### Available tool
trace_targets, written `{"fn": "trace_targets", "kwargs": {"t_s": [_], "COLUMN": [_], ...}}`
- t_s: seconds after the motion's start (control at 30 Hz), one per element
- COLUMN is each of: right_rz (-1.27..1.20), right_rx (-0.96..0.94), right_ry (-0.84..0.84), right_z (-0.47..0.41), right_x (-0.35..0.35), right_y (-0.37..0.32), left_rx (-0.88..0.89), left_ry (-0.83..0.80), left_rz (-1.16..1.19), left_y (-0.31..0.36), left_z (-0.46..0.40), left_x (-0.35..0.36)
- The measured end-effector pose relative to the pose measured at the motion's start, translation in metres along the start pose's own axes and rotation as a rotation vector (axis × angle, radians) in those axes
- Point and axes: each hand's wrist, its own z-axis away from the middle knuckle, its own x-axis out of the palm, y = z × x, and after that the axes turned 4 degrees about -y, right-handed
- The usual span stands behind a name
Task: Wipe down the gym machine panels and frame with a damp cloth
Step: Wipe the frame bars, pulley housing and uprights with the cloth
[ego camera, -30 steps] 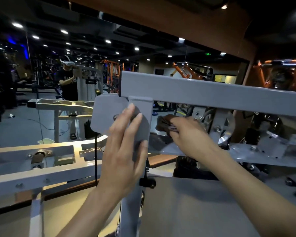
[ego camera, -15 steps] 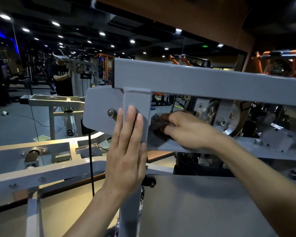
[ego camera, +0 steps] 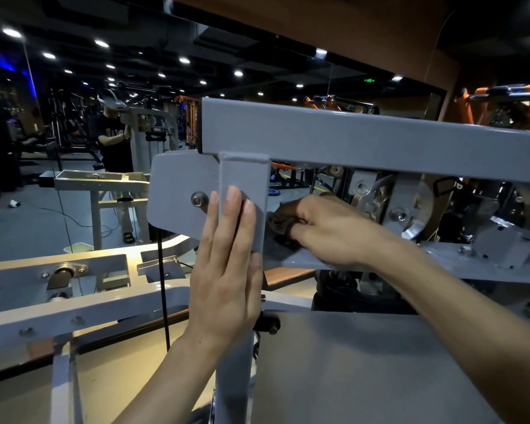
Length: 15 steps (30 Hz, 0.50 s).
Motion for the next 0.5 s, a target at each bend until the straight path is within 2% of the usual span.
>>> {"fn": "trace_targets", "kwargs": {"t_s": [0.07, 0.23, 0.4, 0.5], "right_rz": [0.000, -0.057, 0.018, 0.036], "right_rx": [0.014, -0.155, -0.068, -0.144], "right_ry": [-0.005, -0.072, 0.007, -0.016], "right_z": [-0.003, 0.018, 0.002, 0.011], "right_x": [0.004, -0.007, 0.003, 0.004], "right_y": [0.000, 0.009, 0.003, 0.006], "left_rx": [0.006, -0.005, -0.003, 0.005], "left_ry": [0.001, -0.005, 0.004, -0.006], "left_rz": [0.000, -0.001, -0.023, -0.040], "left_y": [-0.001, 0.001, 0.000, 0.000], "left_z": [0.000, 0.000, 0.000, 0.001], "left_x": [0.000, -0.001, 0.000, -0.003]}}
